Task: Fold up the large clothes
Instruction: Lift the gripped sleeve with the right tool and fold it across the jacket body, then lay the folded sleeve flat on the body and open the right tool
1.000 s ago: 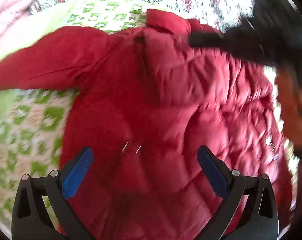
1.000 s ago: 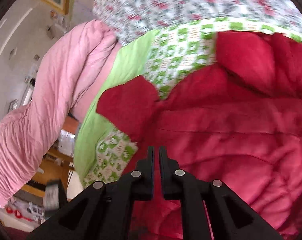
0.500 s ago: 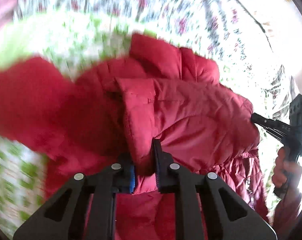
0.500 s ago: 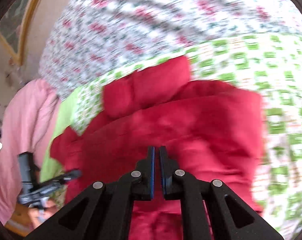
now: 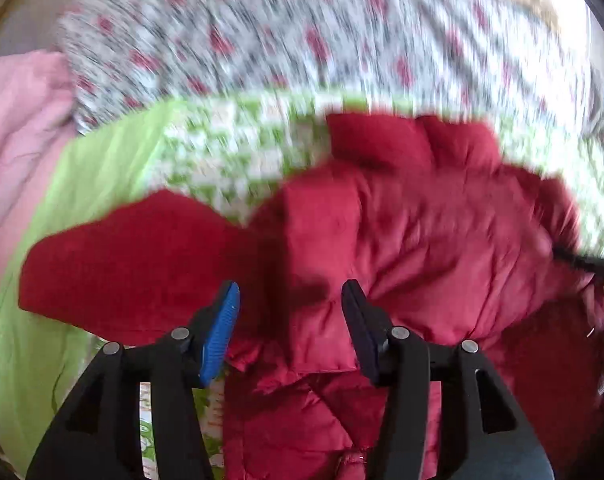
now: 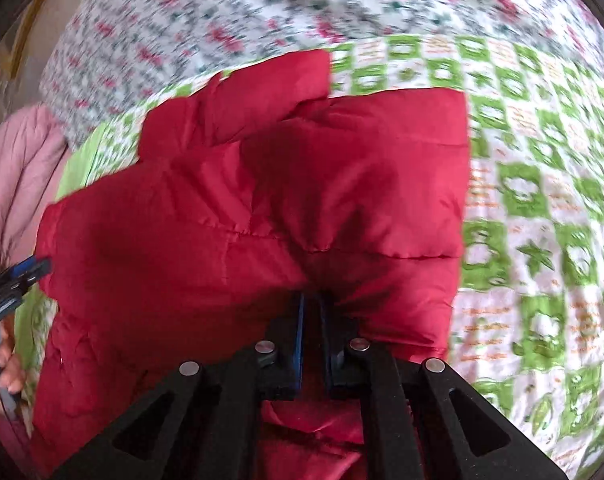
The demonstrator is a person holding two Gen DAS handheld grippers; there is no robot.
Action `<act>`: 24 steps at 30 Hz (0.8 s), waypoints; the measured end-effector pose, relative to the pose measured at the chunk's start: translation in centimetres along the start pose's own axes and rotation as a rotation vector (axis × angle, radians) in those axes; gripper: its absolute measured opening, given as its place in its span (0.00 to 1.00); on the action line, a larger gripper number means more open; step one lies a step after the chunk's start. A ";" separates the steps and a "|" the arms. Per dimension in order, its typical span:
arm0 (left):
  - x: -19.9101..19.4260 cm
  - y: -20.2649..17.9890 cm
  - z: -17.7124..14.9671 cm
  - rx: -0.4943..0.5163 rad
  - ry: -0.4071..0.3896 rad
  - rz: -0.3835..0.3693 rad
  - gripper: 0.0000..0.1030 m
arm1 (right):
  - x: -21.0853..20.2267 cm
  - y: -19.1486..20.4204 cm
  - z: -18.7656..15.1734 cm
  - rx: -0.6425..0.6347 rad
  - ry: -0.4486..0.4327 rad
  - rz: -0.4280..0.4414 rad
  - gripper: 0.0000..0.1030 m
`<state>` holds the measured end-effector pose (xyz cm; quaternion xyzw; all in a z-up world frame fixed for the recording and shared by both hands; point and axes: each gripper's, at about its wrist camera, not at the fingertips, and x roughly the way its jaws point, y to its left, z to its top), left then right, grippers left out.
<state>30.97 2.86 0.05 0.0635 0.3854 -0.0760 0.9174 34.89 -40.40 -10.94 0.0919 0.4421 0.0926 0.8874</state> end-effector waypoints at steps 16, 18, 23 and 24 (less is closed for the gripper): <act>7.5 -6.4 -2.4 0.129 0.131 -0.147 0.51 | -2.8 -1.2 4.7 0.019 -0.149 -0.032 0.32; 7.7 -6.3 -3.4 0.120 0.133 -0.161 0.51 | -0.2 -2.3 4.9 0.034 -0.075 -0.053 0.24; 6.3 -6.5 -2.5 0.129 0.128 -0.181 0.51 | 0.9 -4.2 4.5 0.076 -0.060 -0.046 0.10; 5.7 -6.3 -2.3 0.119 0.112 -0.204 0.51 | 0.4 -4.5 4.5 0.091 -0.059 -0.047 0.10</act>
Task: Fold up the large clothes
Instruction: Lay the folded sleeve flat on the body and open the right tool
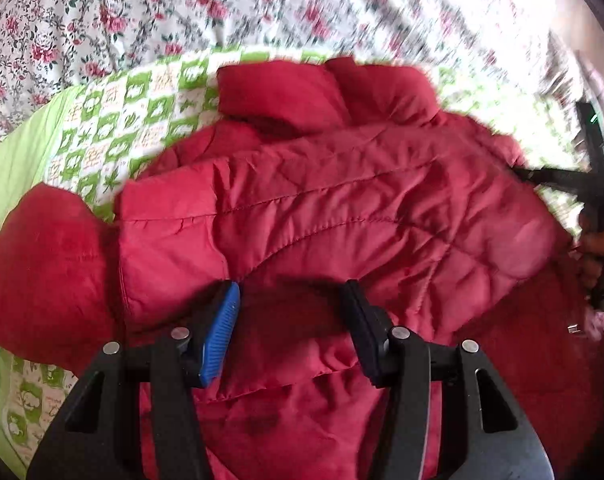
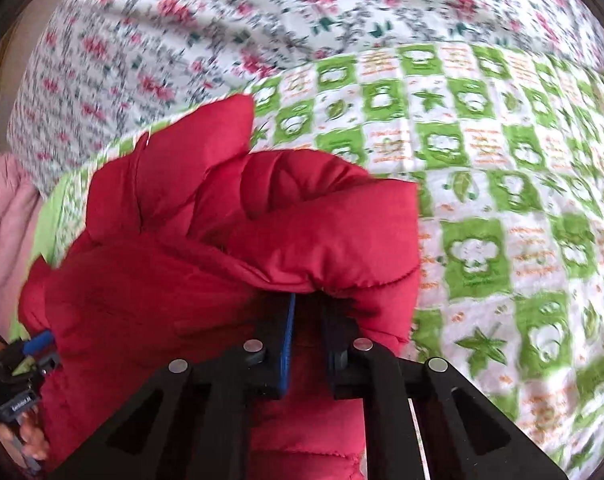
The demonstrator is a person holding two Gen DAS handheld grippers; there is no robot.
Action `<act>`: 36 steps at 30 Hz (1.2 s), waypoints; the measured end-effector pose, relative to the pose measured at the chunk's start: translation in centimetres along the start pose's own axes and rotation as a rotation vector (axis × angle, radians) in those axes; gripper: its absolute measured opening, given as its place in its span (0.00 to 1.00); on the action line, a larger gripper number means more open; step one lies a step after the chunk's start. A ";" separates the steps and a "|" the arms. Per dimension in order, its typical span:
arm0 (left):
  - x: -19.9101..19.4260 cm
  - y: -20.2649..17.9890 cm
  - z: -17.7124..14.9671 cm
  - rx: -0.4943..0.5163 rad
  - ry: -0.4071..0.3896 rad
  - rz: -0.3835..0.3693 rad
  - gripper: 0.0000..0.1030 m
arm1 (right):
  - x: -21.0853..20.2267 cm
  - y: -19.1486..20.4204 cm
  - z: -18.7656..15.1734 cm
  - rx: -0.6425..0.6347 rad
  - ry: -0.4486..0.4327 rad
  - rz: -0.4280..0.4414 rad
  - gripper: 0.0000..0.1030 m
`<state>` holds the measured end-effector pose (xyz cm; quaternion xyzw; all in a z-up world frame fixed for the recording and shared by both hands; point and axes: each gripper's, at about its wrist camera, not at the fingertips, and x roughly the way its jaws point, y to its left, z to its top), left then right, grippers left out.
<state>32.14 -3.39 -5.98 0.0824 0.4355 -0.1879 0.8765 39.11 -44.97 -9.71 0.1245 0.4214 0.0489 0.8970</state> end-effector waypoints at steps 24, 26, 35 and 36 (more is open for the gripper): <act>1.7 1.9 -1.1 -0.096 0.035 0.010 0.52 | -1.9 4.9 -6.1 -0.191 0.022 -0.042 0.18; 0.4 2.7 -1.4 -0.133 0.022 -0.036 0.53 | -1.7 5.1 -6.0 -0.194 0.024 -0.043 0.18; -4.0 6.7 -4.4 -0.271 -0.024 -0.082 0.54 | -1.8 5.4 -6.4 -0.211 0.000 -0.063 0.18; -4.3 7.2 -4.8 -0.283 -0.031 -0.085 0.54 | -1.9 5.4 -6.4 -0.210 -0.001 -0.062 0.19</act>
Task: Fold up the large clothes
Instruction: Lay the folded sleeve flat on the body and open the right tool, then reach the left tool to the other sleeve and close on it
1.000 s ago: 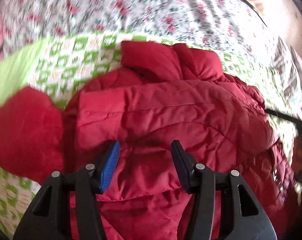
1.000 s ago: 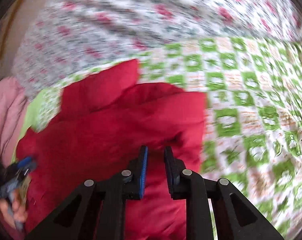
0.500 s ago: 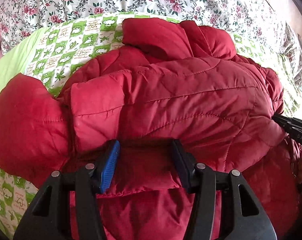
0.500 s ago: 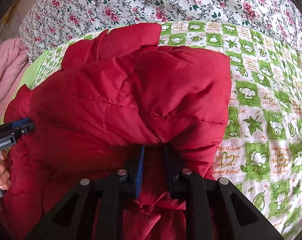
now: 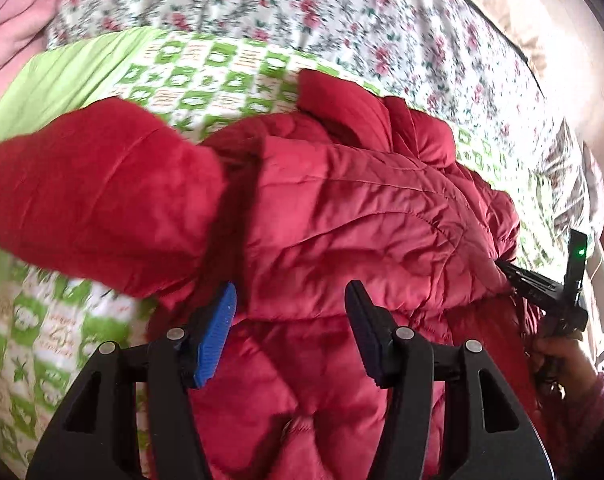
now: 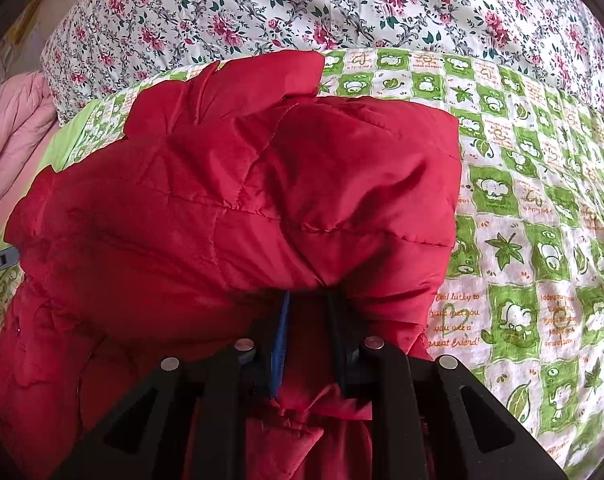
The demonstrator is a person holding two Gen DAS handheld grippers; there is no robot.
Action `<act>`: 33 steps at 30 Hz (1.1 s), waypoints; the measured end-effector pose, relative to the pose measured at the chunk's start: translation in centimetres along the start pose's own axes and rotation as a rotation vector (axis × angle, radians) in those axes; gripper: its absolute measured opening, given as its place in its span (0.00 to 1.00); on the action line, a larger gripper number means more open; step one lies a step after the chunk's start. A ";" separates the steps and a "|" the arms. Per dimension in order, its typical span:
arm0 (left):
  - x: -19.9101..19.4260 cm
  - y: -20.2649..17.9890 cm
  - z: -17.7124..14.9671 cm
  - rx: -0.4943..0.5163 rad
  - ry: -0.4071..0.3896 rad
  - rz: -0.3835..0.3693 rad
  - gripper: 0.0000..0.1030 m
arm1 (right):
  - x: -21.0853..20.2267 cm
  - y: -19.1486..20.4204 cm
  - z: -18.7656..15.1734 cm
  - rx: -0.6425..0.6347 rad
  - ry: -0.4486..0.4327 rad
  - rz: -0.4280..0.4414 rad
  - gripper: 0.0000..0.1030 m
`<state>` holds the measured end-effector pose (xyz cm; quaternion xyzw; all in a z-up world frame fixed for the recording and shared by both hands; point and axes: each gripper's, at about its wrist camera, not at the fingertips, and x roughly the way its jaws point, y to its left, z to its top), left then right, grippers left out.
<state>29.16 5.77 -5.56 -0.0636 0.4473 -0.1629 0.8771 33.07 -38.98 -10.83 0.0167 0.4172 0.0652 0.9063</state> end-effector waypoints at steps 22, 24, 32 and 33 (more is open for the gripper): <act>-3.7 23.8 -0.4 -0.628 -0.138 0.149 0.62 | -10.4 5.3 -1.8 -0.119 -0.065 0.168 0.63; -3.2 25.5 -0.2 -0.672 -0.133 0.159 0.62 | -11.4 6.1 -2.6 -0.129 -0.073 0.191 0.64; -1.4 29.8 0.3 -0.789 -0.136 0.143 0.62 | -11.8 6.0 -4.4 -0.075 -0.034 0.238 0.64; -1.5 30.1 0.6 -0.797 -0.153 0.133 0.62 | -11.7 5.8 -4.6 -0.074 -0.027 0.236 0.64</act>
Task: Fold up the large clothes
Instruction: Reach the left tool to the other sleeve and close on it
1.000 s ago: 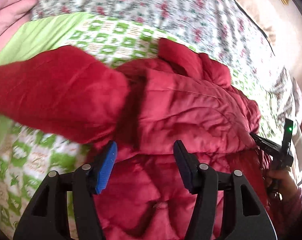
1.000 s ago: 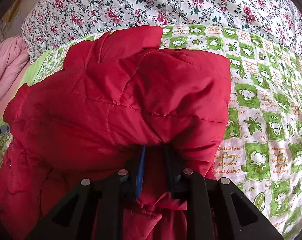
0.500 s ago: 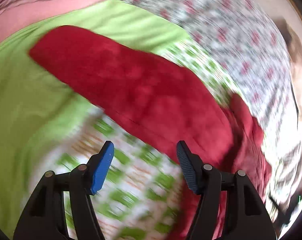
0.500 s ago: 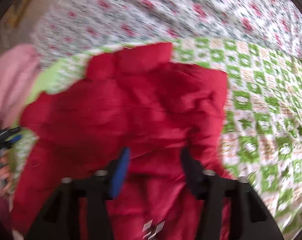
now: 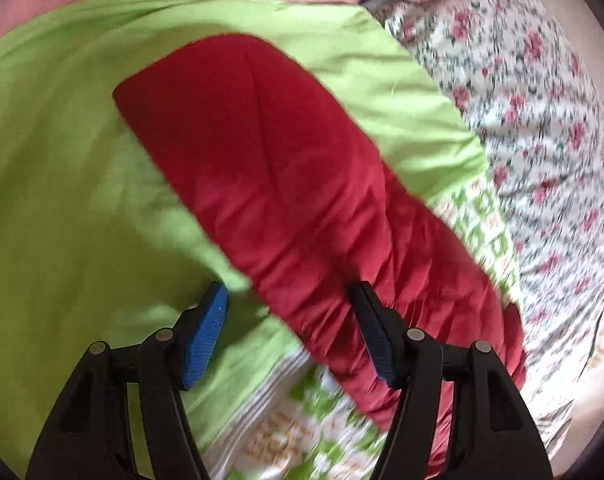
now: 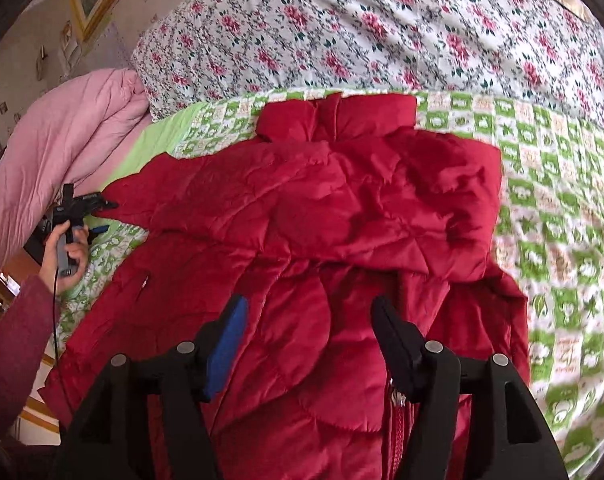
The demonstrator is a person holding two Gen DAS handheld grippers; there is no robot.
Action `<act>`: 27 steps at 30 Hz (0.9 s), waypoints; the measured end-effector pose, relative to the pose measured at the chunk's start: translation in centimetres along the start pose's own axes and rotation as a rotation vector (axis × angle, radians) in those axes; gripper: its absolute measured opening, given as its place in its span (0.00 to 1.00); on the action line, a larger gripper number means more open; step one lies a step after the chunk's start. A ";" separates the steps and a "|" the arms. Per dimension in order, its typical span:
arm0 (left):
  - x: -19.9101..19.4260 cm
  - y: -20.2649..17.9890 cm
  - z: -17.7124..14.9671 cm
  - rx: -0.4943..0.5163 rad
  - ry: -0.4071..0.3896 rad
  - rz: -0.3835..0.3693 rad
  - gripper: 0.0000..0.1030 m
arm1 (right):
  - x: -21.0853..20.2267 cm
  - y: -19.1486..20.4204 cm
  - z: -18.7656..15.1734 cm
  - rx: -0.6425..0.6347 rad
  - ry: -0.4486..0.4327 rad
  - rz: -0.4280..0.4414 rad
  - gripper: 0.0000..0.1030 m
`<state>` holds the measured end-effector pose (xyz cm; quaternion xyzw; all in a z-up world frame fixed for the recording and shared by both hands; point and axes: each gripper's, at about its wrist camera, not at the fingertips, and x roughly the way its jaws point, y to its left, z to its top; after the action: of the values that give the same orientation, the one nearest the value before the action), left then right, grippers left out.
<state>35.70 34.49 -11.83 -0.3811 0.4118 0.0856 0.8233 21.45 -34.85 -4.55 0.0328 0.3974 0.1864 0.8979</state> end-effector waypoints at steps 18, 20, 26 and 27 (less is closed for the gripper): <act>-4.0 -6.1 -1.8 0.247 -0.156 -0.029 0.08 | -0.2 -0.5 -1.1 0.052 -0.008 0.013 0.64; -5.5 -7.7 -2.8 0.303 -0.176 -0.060 0.08 | -0.2 -0.5 -1.0 0.059 -0.007 0.017 0.64; -8.3 -12.5 -5.6 0.425 -0.207 -0.145 0.08 | -0.6 -0.5 -1.2 0.088 -0.015 0.027 0.64; -8.8 -13.4 -6.2 0.445 -0.210 -0.172 0.08 | -0.7 -0.5 -1.2 0.089 -0.017 0.027 0.64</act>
<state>32.31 22.36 -0.09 -0.2132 0.2989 -0.0382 0.9294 20.32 -35.71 -4.96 0.0795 0.3972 0.1804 0.8963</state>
